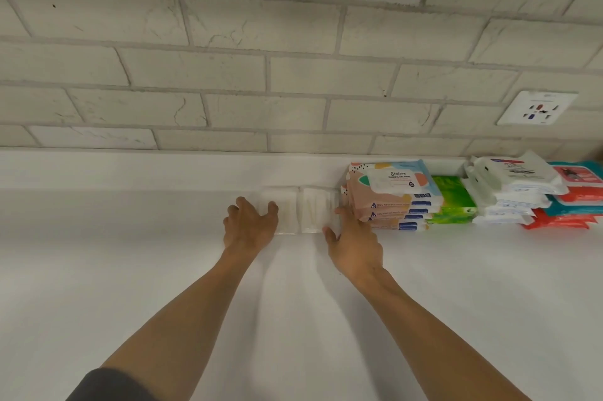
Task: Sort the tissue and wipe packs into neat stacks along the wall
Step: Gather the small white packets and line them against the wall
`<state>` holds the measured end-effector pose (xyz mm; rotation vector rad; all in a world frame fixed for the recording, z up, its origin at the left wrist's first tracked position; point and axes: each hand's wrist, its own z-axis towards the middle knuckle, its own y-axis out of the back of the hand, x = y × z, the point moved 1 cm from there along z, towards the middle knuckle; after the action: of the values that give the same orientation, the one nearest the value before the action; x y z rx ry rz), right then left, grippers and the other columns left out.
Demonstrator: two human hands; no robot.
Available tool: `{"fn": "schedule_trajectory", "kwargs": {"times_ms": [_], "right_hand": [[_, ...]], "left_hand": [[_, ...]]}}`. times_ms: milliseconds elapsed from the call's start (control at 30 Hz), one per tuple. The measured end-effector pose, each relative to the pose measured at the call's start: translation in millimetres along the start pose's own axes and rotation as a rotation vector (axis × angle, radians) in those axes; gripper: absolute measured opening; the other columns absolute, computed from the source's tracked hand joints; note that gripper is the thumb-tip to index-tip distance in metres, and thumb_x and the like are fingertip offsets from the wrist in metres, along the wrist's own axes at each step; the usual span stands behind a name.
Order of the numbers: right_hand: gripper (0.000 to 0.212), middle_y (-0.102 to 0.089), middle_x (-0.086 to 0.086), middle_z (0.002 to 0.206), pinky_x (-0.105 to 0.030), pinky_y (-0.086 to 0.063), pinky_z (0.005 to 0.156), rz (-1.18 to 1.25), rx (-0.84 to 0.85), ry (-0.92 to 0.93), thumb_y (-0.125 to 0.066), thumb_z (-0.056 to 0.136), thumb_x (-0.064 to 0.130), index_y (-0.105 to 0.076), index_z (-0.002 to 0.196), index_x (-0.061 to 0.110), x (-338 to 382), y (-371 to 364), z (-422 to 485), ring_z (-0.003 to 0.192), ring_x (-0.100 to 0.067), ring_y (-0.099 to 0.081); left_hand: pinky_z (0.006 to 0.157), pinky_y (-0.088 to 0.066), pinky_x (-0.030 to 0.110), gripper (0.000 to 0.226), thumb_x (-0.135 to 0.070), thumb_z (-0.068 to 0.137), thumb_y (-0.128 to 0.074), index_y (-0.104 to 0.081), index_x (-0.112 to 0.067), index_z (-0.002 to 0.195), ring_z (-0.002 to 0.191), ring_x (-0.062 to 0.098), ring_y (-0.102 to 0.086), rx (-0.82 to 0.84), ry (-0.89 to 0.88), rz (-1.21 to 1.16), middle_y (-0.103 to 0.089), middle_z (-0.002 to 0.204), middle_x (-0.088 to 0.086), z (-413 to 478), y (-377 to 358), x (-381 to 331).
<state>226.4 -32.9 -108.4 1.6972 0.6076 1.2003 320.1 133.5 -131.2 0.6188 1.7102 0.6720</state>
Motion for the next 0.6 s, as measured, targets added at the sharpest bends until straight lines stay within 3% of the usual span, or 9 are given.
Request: {"fn": "schedule_trajectory", "kwargs": {"times_ms": [133, 300, 433, 600], "right_hand": [[0.042, -0.049, -0.010, 0.132, -0.041, -0.049, 0.089, -0.001, -0.042, 0.041, -0.047, 0.099, 0.037, -0.039, 0.138, 0.023, 7.8, 0.7, -7.9, 0.114, -0.029, -0.055], [0.047, -0.041, -0.014, 0.139, -0.040, -0.047, 0.096, 0.079, 0.015, 0.051, -0.052, 0.097, 0.034, -0.039, 0.140, 0.020, 10.2, -14.1, -3.6, 0.126, -0.031, -0.046], [0.055, -0.035, -0.019, 0.145, -0.038, -0.032, 0.111, 0.175, 0.023, 0.014, -0.051, 0.098, 0.035, -0.033, 0.146, 0.018, 12.3, -24.3, 4.9, 0.140, -0.036, -0.026], [0.053, -0.037, -0.022, 0.142, -0.040, -0.024, 0.114, 0.172, 0.031, -0.009, -0.046, 0.100, 0.037, -0.029, 0.148, 0.021, 20.5, -32.2, 14.9, 0.142, -0.038, -0.019]], "left_hand": [[0.089, -0.048, 0.046, 0.054, -0.052, 0.088, -0.055, -0.040, -0.010, 0.119, 0.108, 0.034, -0.053, 0.009, -0.070, -0.054, -0.041, 0.117, 0.007, -4.7, 1.9, 0.1], [0.097, -0.046, 0.044, 0.059, -0.042, 0.091, -0.059, -0.037, -0.010, 0.136, 0.117, 0.036, -0.051, 0.032, -0.143, -0.058, -0.043, 0.130, 0.014, -6.8, 0.4, -5.0], [0.100, -0.042, 0.041, 0.061, -0.039, 0.092, -0.059, -0.037, -0.008, 0.140, 0.124, 0.035, -0.046, 0.054, -0.154, -0.017, -0.048, 0.131, 0.017, -5.4, -5.6, -5.8], [0.102, -0.040, 0.041, 0.061, -0.038, 0.094, -0.057, -0.037, -0.005, 0.141, 0.126, 0.035, -0.044, 0.038, -0.153, 0.028, -0.049, 0.133, 0.017, -5.1, -10.3, -8.0]]}}
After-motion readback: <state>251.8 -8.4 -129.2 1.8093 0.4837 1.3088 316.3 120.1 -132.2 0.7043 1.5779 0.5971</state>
